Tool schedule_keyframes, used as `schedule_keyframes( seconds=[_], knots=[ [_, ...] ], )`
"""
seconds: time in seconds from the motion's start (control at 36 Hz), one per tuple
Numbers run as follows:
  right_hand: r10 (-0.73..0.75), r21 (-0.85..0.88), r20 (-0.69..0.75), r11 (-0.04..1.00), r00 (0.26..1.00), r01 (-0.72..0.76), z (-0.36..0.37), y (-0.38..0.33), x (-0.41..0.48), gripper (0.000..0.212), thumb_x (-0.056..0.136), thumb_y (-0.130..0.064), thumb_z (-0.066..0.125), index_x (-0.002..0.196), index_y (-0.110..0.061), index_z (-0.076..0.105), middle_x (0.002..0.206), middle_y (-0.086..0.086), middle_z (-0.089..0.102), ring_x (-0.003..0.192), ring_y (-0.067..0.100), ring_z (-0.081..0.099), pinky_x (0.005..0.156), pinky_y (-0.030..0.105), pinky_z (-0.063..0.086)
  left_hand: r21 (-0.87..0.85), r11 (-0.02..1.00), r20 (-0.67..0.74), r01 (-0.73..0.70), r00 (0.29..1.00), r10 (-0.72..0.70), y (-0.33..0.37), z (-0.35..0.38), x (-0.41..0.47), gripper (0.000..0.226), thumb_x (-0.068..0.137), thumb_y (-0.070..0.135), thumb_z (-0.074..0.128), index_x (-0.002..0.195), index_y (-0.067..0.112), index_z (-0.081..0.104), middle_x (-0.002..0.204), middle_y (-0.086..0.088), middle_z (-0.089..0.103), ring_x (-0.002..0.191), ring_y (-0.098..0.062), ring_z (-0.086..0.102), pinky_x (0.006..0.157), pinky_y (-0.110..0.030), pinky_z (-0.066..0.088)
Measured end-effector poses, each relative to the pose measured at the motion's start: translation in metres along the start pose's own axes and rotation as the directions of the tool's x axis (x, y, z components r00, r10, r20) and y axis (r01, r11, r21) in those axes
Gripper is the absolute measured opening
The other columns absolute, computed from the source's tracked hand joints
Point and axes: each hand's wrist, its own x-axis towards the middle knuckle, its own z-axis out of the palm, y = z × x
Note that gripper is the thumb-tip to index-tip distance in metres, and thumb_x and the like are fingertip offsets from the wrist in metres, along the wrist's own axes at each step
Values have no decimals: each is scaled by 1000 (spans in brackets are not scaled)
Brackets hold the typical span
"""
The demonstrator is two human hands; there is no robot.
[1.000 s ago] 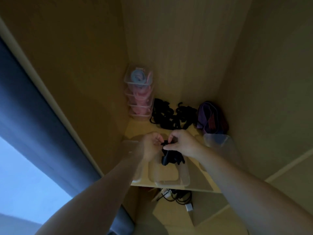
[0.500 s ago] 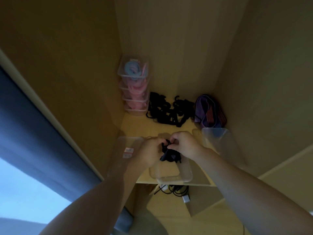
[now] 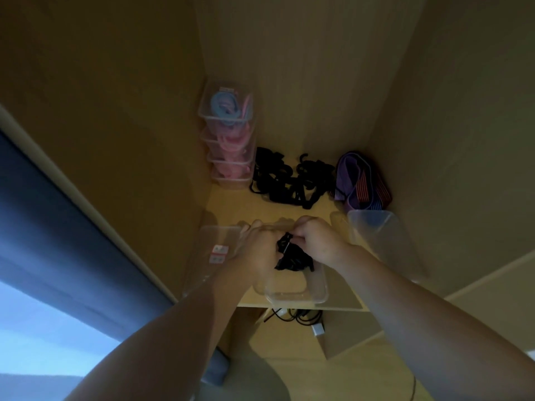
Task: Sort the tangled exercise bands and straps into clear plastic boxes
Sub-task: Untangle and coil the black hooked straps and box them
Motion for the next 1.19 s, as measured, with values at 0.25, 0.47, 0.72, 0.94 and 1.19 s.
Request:
schedule_keyframes(
  seconds=[0.25,0.47,0.72,0.94,1.19],
  knots=[
    [-33,-52,-35,998,999,31,-9,-5,-4,21,91,-21,60,100,-8,74,107,9,60,99,25,58,89,35,45,-21,1000,-37,-20,999,19,-3,-9,-7,50,91,28,59,139,30,47,139,9,51,119,-17,36,94,-28,24],
    [10,-70,-51,997,999,-13,-15,-9,-15,26,94,-22,57,116,-13,69,116,5,58,105,24,57,93,34,46,-79,997,-16,16,1000,-17,-7,-13,-16,46,90,27,56,136,31,52,139,12,52,114,-17,39,93,-27,30],
    [29,-131,-120,990,992,-45,-29,-21,-18,25,97,-22,54,114,-12,69,117,3,62,104,21,59,88,29,44,-91,996,-83,-14,997,7,-4,-41,-25,43,97,23,49,139,32,48,134,8,52,121,-16,39,79,-20,19],
    [83,-72,-197,992,977,-99,-37,-22,-8,21,94,-24,58,109,-16,72,116,2,65,104,22,62,88,38,51,-209,978,-139,0,990,-29,-17,-47,-11,38,98,22,52,136,22,54,134,2,54,122,-15,47,83,-7,24],
    [84,-16,-159,996,984,-88,-48,12,43,18,94,-20,58,101,-12,73,101,6,71,94,22,65,83,39,53,-368,925,-150,97,975,-162,-28,-37,19,35,96,14,54,131,15,58,128,-4,60,116,-17,55,84,-7,30]
  ],
)
